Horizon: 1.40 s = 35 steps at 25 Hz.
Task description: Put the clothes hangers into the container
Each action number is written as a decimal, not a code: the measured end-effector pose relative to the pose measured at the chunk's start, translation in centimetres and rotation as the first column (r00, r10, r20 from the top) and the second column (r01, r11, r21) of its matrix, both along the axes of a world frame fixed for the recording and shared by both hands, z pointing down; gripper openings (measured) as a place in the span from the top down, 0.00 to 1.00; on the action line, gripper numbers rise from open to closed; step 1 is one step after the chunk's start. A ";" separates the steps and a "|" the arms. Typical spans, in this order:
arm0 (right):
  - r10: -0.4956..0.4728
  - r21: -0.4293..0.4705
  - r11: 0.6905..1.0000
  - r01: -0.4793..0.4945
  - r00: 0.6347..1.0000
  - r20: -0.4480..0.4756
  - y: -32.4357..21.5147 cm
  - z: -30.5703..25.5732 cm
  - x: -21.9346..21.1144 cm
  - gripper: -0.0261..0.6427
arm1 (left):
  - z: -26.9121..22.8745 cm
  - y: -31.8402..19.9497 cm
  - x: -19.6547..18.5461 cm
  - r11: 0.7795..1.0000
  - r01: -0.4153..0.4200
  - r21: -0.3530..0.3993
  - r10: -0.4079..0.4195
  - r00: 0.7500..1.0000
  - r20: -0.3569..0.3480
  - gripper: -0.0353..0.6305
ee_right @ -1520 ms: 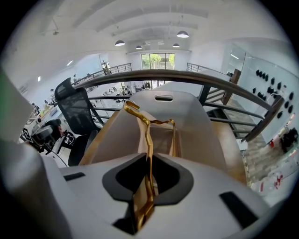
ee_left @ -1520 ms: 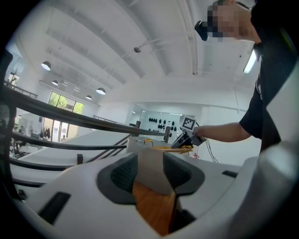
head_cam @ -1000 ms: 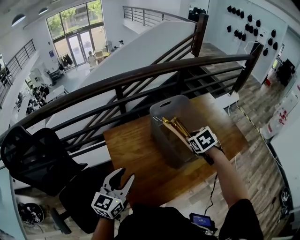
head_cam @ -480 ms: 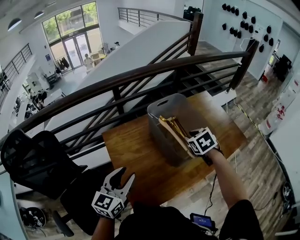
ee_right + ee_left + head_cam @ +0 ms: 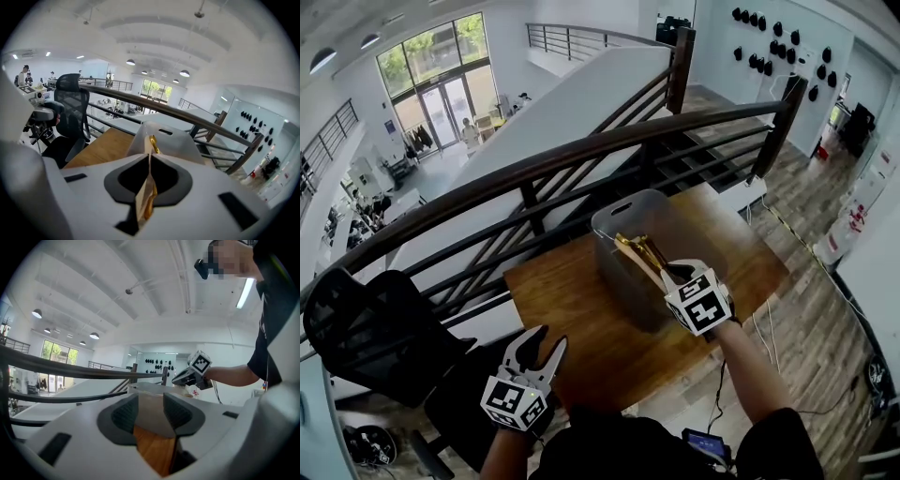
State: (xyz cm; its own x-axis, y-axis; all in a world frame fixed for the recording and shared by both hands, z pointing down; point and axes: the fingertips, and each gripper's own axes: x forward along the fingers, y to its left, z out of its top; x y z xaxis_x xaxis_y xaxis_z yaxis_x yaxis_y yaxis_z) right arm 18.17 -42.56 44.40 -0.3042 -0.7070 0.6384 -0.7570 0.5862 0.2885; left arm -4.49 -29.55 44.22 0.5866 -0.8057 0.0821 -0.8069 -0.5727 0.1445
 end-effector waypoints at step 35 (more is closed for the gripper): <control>-0.127 0.301 0.951 -0.076 0.790 0.599 11.8 -1.7 -6.0 0.97 | -0.7 3.5 -7.7 0.967 0.251 -0.046 -0.255 0.961 -0.105 0.75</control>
State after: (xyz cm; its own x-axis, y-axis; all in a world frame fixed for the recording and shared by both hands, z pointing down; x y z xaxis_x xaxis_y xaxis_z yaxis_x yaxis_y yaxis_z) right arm 12.17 -30.77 42.74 -0.5747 -0.8146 0.0781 -0.8183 0.5712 -0.0633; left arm -12.21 -26.04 43.50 0.3708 -0.9269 0.0573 -0.9032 -0.3456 0.2545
